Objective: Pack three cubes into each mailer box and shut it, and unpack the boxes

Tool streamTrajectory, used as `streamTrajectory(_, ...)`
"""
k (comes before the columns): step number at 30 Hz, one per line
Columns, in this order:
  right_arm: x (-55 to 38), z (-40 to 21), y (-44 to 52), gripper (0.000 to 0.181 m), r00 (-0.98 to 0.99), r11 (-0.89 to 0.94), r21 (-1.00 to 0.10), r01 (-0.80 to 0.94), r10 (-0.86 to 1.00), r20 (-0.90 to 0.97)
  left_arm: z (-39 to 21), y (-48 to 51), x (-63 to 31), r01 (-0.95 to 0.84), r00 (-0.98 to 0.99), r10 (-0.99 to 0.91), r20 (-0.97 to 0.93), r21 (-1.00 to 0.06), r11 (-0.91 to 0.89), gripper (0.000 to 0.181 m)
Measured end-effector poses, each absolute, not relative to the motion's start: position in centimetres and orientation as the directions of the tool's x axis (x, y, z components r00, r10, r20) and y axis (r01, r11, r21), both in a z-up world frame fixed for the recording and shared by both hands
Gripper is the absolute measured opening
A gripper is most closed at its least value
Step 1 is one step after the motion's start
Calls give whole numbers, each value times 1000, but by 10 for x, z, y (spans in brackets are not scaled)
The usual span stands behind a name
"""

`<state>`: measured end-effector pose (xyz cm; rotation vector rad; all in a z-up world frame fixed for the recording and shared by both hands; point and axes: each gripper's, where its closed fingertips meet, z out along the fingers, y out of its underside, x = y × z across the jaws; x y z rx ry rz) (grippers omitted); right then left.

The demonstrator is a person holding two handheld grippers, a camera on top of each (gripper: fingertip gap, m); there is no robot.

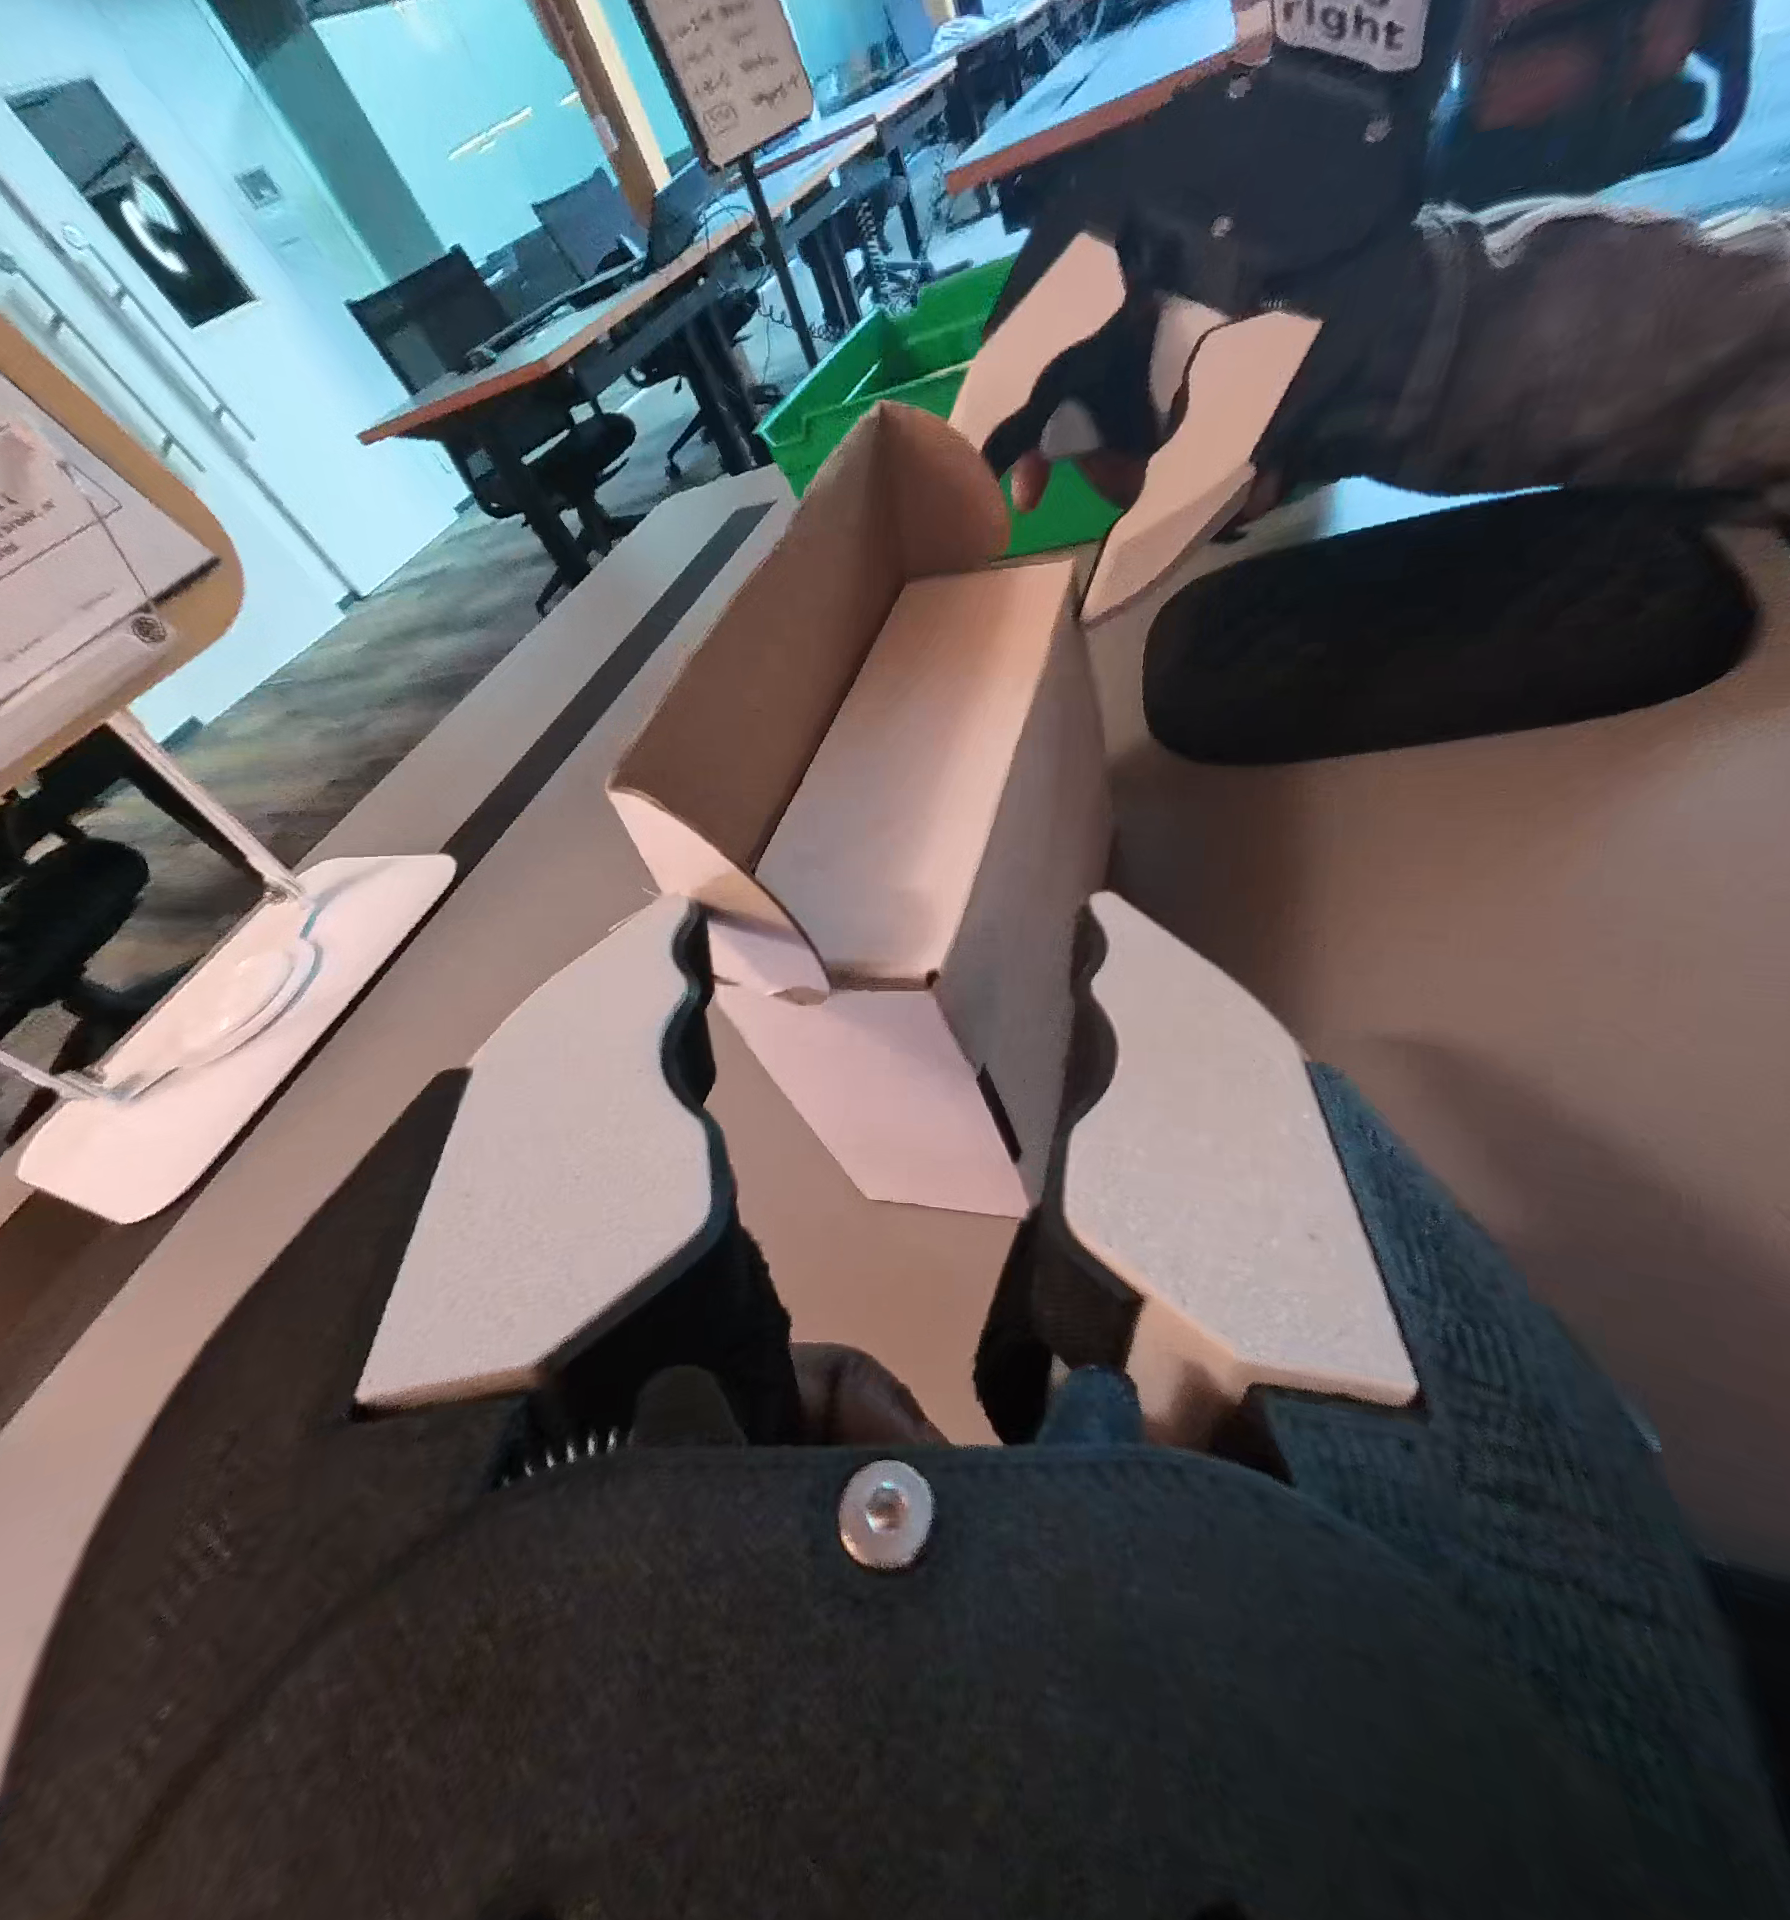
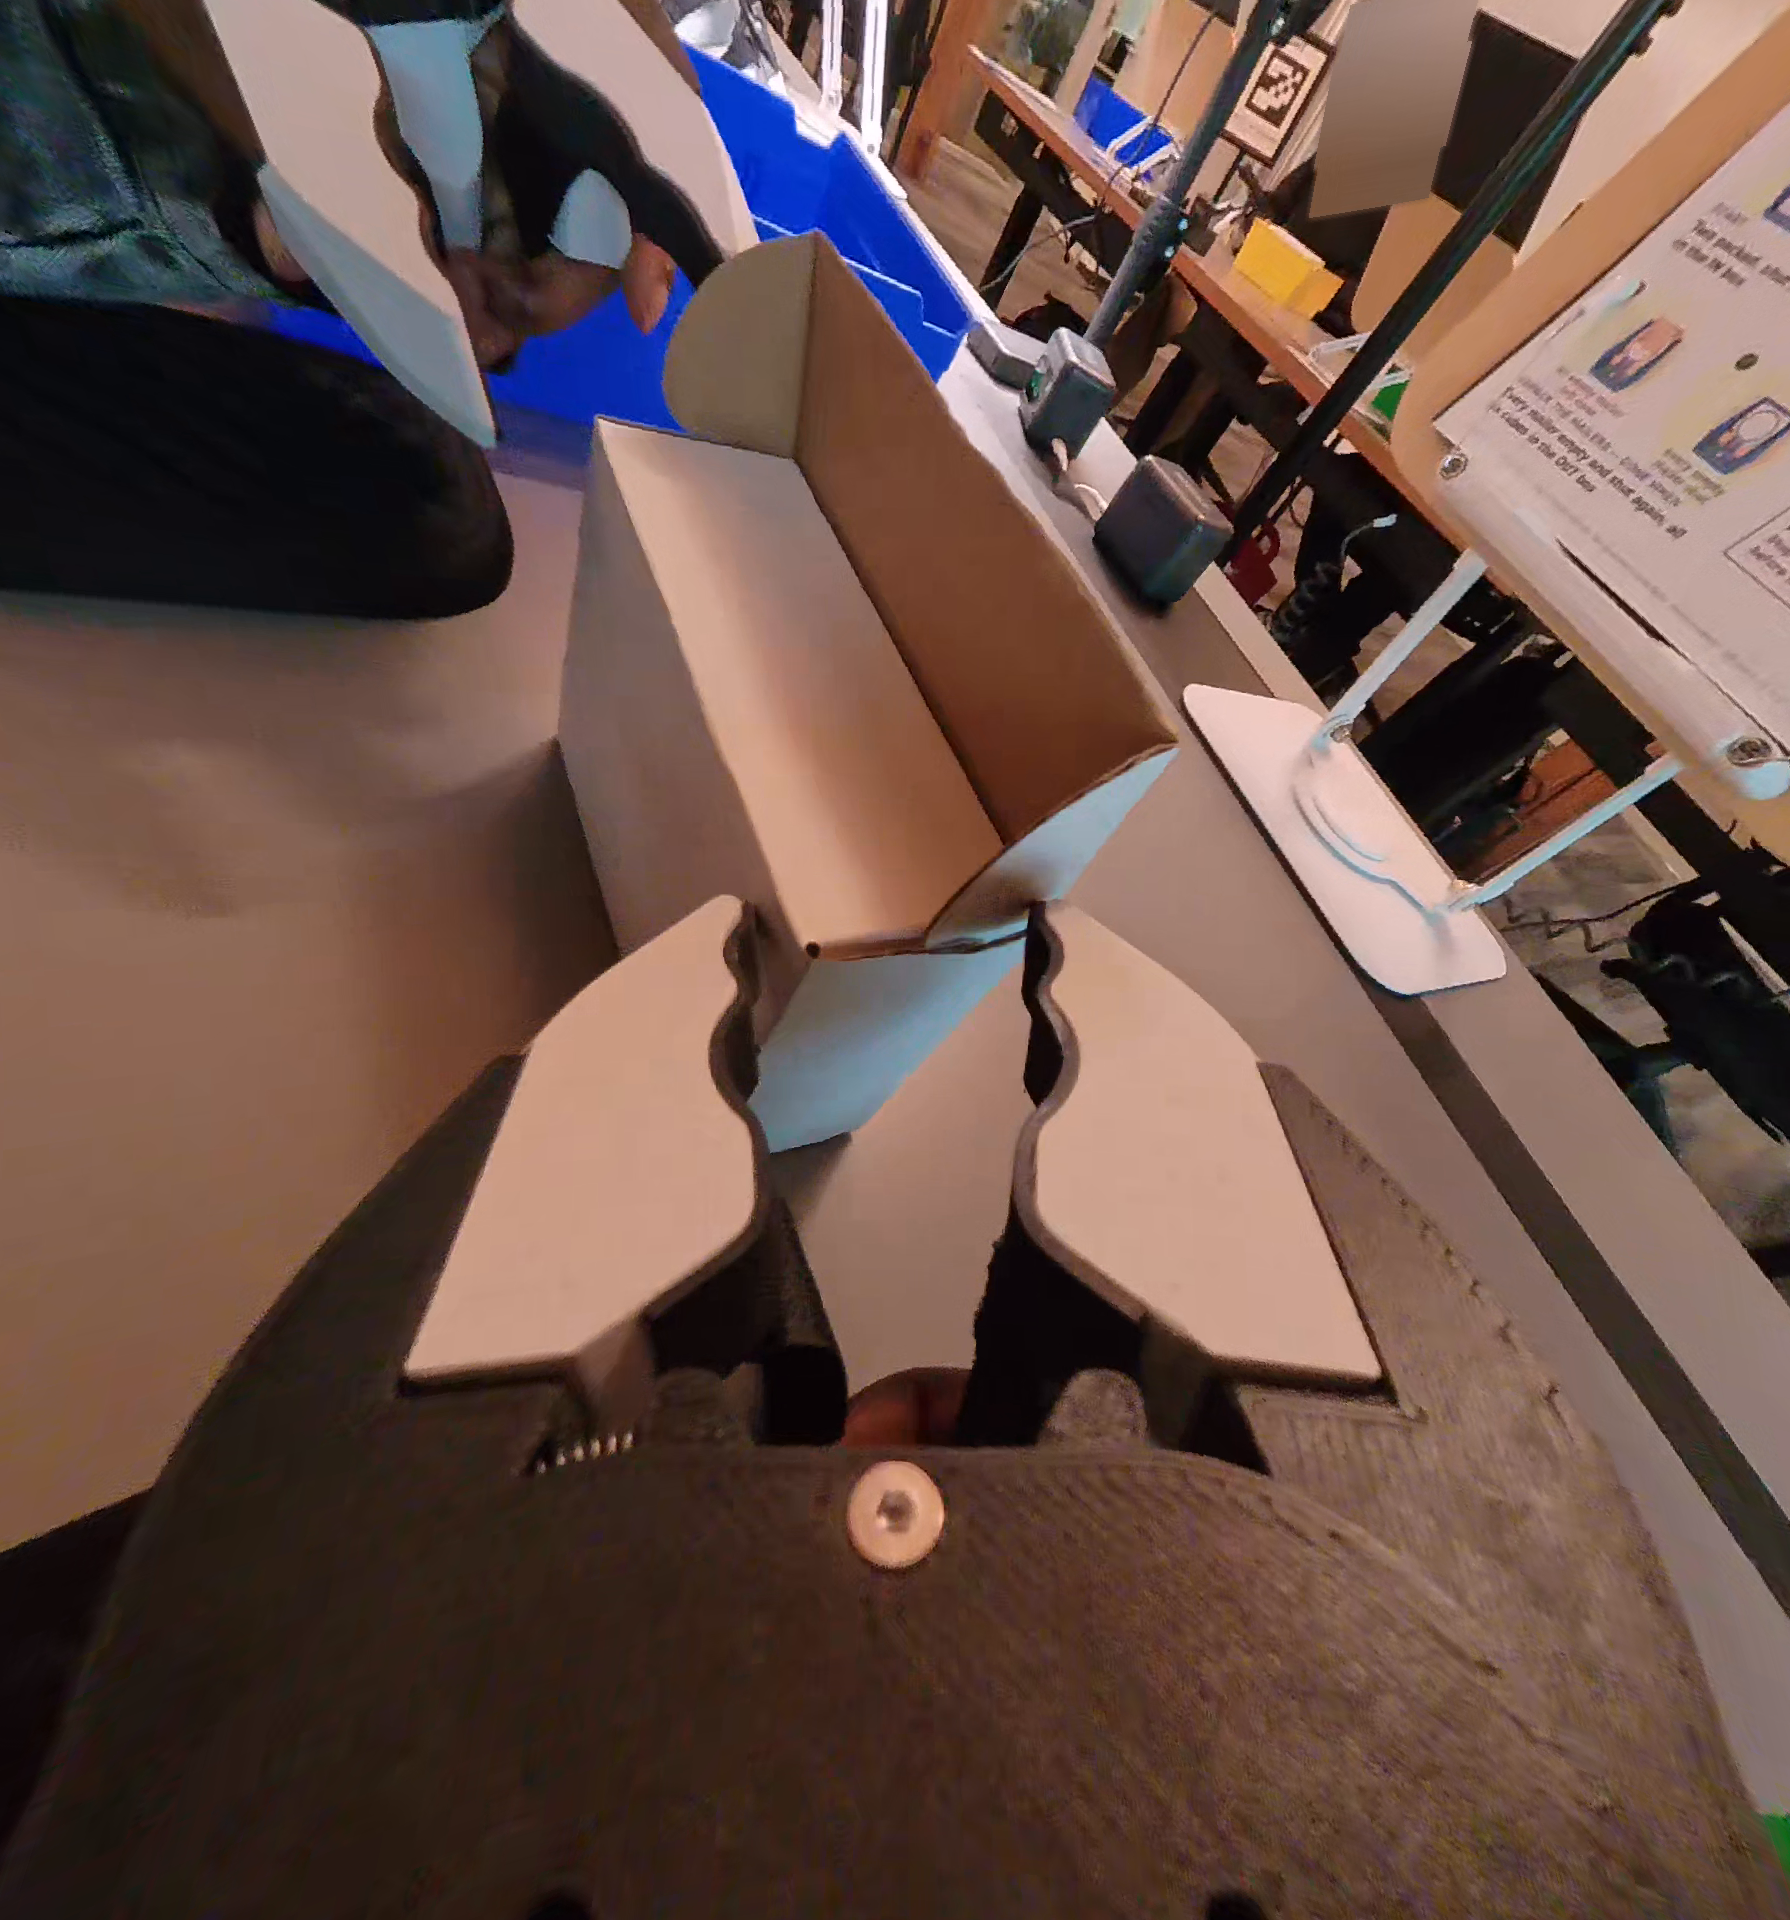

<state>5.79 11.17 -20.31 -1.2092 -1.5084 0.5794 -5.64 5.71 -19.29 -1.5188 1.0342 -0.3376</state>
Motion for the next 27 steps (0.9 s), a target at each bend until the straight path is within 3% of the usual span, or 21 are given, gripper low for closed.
streamTrajectory(11, 58, -205, 113, 47, 86, 361, -843, 399, 901, 426, -194, 65, -53, -415, 595, -720, -356, -904, 104, 73)
streamTrajectory(18, 58, -206, 115, 44, 88, 385, -825, 414, 885, 457, -210, 70, -61, -536, 584, -686, -434, -841, 76, 61)
streamTrajectory(27, 57, -208, 114, 40, 89, 381, -824, 418, 886, 455, -196, 67, -58, -429, 606, -705, -370, -898, 103, 59)
